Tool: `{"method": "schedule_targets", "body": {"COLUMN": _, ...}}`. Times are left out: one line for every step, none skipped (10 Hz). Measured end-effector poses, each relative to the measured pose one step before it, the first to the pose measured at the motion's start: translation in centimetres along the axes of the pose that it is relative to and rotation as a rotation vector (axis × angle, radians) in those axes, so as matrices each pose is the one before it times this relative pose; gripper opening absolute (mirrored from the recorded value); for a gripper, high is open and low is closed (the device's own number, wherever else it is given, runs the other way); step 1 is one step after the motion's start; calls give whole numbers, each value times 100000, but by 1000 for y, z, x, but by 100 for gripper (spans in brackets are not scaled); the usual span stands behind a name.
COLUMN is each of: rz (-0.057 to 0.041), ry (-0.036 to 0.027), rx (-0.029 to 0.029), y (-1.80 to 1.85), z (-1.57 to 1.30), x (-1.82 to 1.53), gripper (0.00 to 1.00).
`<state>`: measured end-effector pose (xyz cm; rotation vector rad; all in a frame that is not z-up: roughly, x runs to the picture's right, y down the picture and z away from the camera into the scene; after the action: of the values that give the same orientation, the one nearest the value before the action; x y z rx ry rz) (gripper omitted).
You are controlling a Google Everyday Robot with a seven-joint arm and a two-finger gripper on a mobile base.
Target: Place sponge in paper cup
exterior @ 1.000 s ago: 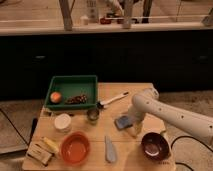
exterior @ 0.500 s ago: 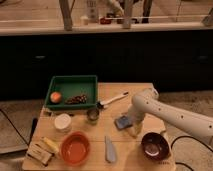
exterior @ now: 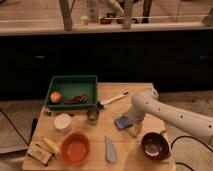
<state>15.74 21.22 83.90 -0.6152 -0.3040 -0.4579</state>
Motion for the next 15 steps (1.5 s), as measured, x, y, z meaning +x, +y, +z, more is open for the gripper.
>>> {"method": "schedule_targets", "body": {"rz": -279, "ry": 33, "rx": -27, "y": 0, "z": 20, "x": -3, "gripper": 80}}
{"method": "schedule_targets", "body": {"rz": -242, "ry": -66, "rx": -138, "y": 33, "z": 72, "x": -44, "gripper": 80}}
{"method": "schedule_targets", "body": {"rz": -371, "ry": 69, "rx": -28, "y": -18, "z": 9, "x": -3, "gripper": 80}}
{"method": "schedule_targets", "body": {"rz": -265, "ry": 56, "rx": -47, "y": -12, "z": 32, "x": 13, "gripper": 80}}
{"method": "schedule_targets", "body": {"rz": -232, "ry": -6, "rx": -7, "y": -20, "z": 23, "x": -11, "gripper": 80}}
{"method": "schedule_targets", "body": {"rz": -302, "ry": 7, "rx": -76, "y": 8, "z": 52, "x": -31, "gripper": 80}}
{"method": "schedule_targets", "body": {"rz": -426, "ry": 103, "rx": -49, "y": 1, "z": 10, "x": -11, "gripper": 80}}
{"method": "schedule_targets", "body": {"rz": -221, "ry": 67, "rx": -6, "y": 2, "z": -23, "x": 4, "gripper": 80}}
{"method": "schedule_targets", "body": {"rz": -491, "ry": 117, "rx": -101, "y": 13, "z": 5, "x": -12, "gripper": 80}}
{"method": "schedule_targets", "body": {"rz": -390, "ry": 156, "rx": -49, "y": 14, "z": 17, "x": 12, "gripper": 80}}
{"method": "schedule_targets", "body": {"rz": -268, "ry": 165, "rx": -1, "y": -6, "z": -60, "x": 23, "gripper": 80}}
{"method": "schedule_targets", "body": {"rz": -321, "ry": 32, "rx": -124, "y": 27, "z": 23, "x": -26, "gripper": 80}}
{"method": "schedule_targets", "body": {"rz": -297, "ry": 7, "rx": -36, "y": 9, "z": 17, "x": -19, "gripper": 80}}
{"method": "schedule_targets", "body": {"rz": -296, "ry": 81, "rx": -27, "y": 14, "z": 5, "x": 11, "gripper": 80}}
{"method": "schedule_targets", "body": {"rz": -250, "ry": 62, "rx": -27, "y": -10, "z": 15, "x": -11, "gripper": 80}}
